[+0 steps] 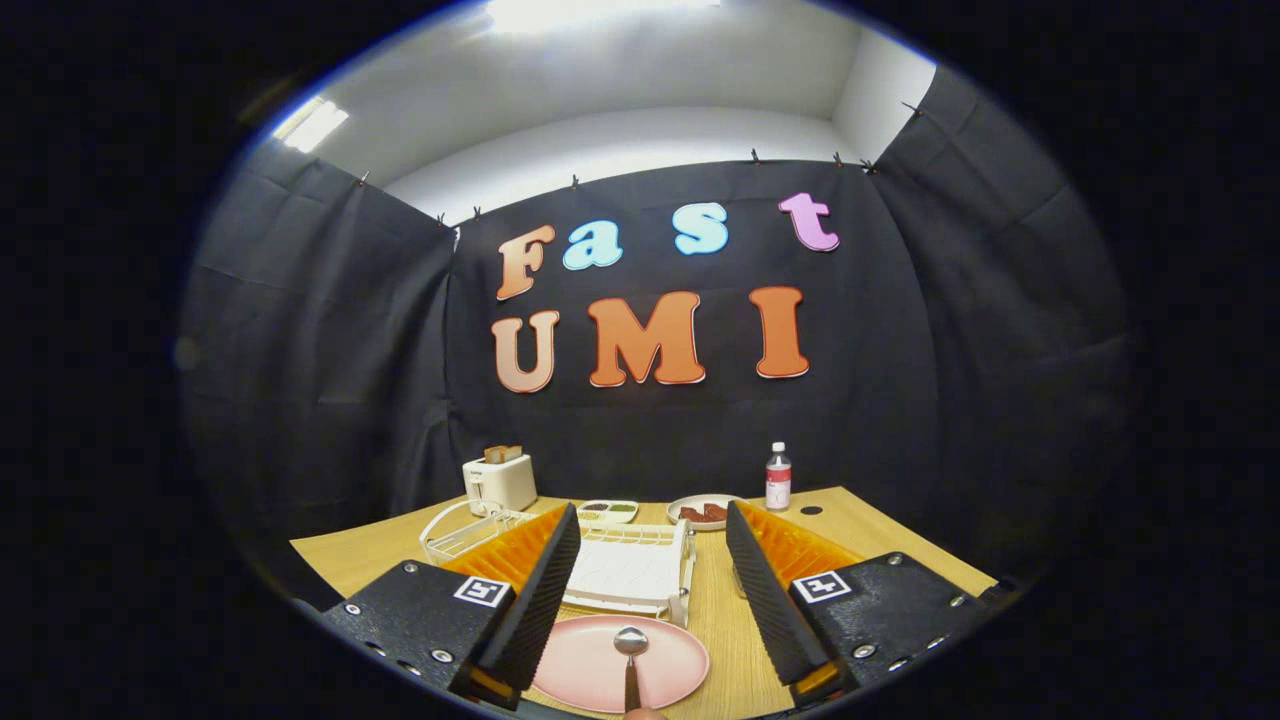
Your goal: Take the plate from the dish rack, then take the spoon from the basket and place it into the plate.
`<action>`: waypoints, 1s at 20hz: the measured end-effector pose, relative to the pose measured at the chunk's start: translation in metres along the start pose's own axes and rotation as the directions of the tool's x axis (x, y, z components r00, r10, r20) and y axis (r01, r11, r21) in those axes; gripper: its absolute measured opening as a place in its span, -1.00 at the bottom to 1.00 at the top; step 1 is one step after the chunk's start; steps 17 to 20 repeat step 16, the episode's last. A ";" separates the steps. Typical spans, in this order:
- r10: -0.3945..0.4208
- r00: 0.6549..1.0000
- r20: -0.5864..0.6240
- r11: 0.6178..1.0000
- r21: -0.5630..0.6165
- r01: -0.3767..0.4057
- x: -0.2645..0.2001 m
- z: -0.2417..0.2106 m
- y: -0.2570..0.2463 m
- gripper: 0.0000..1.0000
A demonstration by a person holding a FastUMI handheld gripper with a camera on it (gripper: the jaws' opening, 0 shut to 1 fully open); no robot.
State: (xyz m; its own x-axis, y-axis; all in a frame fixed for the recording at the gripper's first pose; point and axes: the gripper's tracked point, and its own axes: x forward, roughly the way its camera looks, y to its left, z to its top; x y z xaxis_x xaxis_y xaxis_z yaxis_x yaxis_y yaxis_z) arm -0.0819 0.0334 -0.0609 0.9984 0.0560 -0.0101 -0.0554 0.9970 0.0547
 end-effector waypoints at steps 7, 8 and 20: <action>0.001 0.999 0.047 1.000 -0.008 -0.001 -0.005 0.006 0.012 0.76; -0.005 0.999 0.045 1.000 -0.016 0.006 -0.005 0.006 0.012 0.76; -0.023 0.998 0.056 0.999 -0.037 0.026 0.000 0.005 0.016 0.76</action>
